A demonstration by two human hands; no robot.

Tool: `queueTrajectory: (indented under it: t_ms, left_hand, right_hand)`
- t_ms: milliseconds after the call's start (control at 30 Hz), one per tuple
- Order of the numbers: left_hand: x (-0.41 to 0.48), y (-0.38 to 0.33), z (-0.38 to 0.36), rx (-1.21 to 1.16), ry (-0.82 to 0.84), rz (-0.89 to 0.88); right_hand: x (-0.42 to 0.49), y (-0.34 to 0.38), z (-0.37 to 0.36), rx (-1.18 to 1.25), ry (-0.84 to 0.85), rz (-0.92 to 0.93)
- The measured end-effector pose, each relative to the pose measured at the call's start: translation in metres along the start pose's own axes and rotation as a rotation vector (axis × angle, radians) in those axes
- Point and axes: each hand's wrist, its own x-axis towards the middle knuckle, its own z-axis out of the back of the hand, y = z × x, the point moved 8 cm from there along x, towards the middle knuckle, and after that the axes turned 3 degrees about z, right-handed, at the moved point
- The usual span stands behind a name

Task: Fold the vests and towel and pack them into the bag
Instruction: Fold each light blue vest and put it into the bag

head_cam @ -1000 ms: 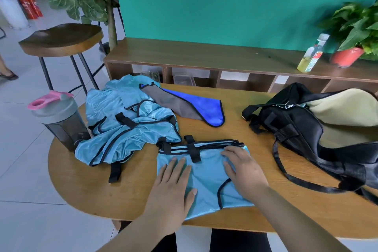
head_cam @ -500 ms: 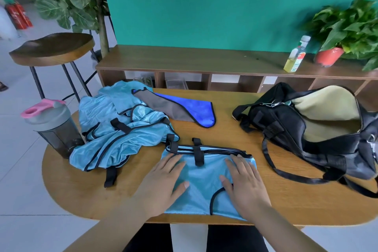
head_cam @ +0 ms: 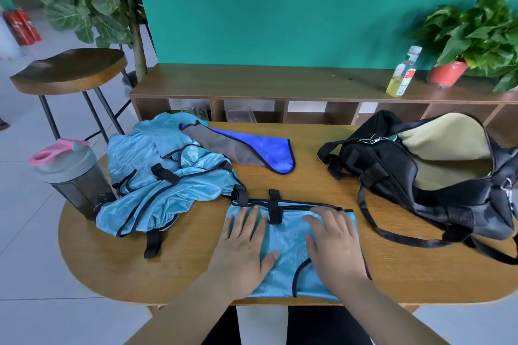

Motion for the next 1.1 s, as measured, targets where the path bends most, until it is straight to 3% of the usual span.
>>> queueTrajectory:
  t_ms: [100,167,533,700,733,900,1100]
  left_hand:
    - [-0.001,0.000,-0.001,0.016,-0.004,0.002]
    - [-0.001,0.000,-0.002,0.022,0.003,0.005]
    - [-0.004,0.003,0.009,-0.115,-0.083,0.024]
    - [-0.009,0.045,0.056,-0.439,-0.540,0.236]
    - [-0.002,0.056,0.058,-0.483,-0.571,0.287]
    - [0.053,0.082,0.049,-0.602,-0.316,0.267]
    - [0.062,0.077,0.045,-0.626,-0.215,0.190]
  right_hand:
    - [0.017,0.031,-0.012,0.126,0.012,0.250]
    - [0.026,0.041,-0.024,0.105,0.085,0.312]
    - [0.062,0.038,-0.035,0.042,0.268,0.036]
    - [0.053,0.039,-0.042,-0.033,0.214,0.008]
    - [0.053,0.039,-0.043,-0.032,0.207,0.005]
    - [0.054,0.039,-0.042,-0.042,0.207,0.003]
    - [0.053,0.037,-0.045,-0.023,0.206,-0.008]
